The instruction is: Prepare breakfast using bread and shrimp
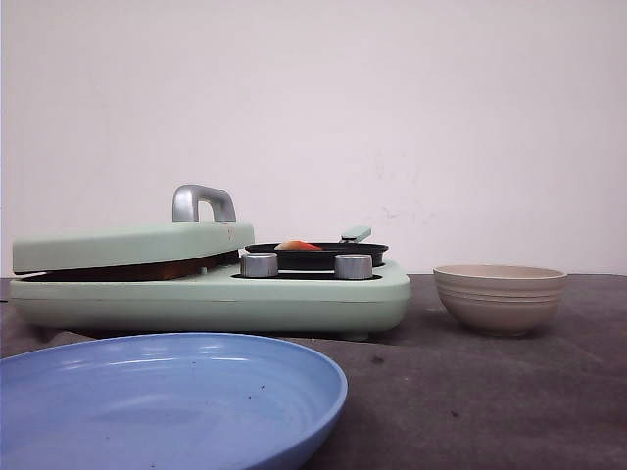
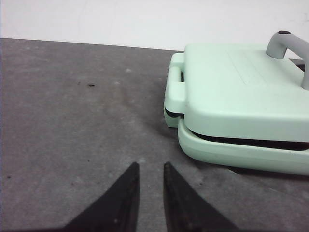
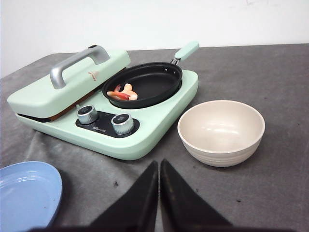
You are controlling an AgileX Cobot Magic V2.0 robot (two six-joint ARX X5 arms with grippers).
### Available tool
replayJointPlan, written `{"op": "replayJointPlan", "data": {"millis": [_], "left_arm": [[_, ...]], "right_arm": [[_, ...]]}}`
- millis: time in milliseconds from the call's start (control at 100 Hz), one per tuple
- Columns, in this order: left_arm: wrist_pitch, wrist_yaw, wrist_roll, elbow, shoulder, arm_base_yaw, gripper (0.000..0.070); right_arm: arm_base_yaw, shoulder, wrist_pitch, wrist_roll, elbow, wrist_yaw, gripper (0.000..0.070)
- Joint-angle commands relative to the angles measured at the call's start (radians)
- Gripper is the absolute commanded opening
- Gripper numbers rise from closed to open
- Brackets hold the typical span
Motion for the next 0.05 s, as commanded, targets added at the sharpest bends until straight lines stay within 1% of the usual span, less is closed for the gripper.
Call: {"op": "replayJointPlan", "data": {"millis": [0,40], "left_arm": [[-0.004,0.004,0.008,-0.018,-0.001,-0.001,0.0],[-0.004,0.004,0.008,-0.018,-0.001,-0.001,0.0]], "right_arm": [[0.004,0.001,0.013,0.01,0.0,0.0,0.0],[0.004,0.001,0.013,0.01,0.0,0.0,0.0]]}}
